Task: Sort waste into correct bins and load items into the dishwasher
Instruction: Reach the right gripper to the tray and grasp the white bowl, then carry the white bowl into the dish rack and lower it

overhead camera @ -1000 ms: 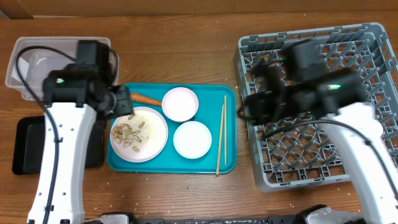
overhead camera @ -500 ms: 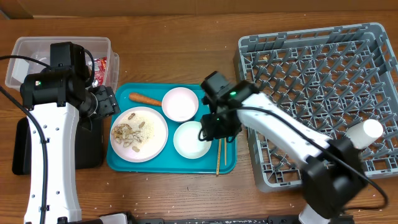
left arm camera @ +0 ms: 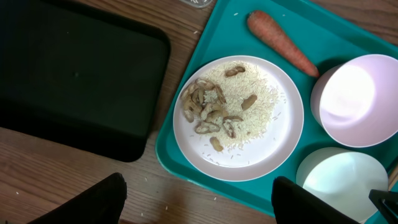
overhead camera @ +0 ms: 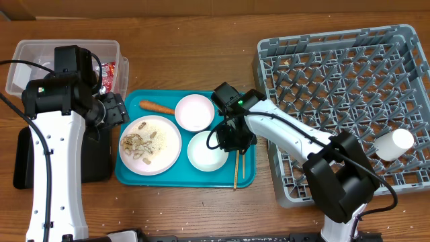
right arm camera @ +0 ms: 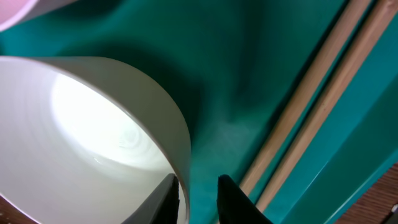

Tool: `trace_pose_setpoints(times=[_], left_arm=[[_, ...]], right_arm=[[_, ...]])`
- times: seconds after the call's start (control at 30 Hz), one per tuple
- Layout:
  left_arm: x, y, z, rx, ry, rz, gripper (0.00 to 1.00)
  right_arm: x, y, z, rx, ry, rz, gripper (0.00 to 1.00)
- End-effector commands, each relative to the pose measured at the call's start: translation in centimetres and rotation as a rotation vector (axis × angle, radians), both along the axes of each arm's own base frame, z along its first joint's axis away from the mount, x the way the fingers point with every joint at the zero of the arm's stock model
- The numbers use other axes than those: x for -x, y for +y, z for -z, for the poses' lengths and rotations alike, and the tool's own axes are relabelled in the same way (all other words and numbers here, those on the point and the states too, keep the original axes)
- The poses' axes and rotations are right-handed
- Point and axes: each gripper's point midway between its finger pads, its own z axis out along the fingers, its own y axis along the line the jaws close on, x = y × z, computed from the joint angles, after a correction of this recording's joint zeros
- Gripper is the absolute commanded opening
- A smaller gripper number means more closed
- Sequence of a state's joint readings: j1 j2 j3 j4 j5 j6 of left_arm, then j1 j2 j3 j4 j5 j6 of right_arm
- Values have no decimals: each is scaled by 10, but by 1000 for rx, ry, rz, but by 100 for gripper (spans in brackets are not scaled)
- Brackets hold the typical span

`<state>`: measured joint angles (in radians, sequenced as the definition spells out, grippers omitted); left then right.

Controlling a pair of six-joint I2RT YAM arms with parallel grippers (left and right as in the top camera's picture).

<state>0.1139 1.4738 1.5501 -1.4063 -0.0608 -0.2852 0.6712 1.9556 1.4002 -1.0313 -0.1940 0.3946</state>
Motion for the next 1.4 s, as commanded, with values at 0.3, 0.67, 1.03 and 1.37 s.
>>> trace_pose_setpoints(times=[0.3, 0.67, 1.03, 1.37], left_arm=[[-1, 1, -3, 3, -11, -11, 76], [0, 1, -3, 2, -8, -11, 76], [-2, 1, -3, 2, -15, -12, 76], [-3, 2, -4, 1, -19, -11, 77]], right_arm=[[5, -5, 15, 18, 1, 8, 4], [-38, -32, -56, 105, -197, 65, 4], [-113, -191, -248, 506, -888, 449, 4], [-123, -340, -260, 816, -913, 824, 4]])
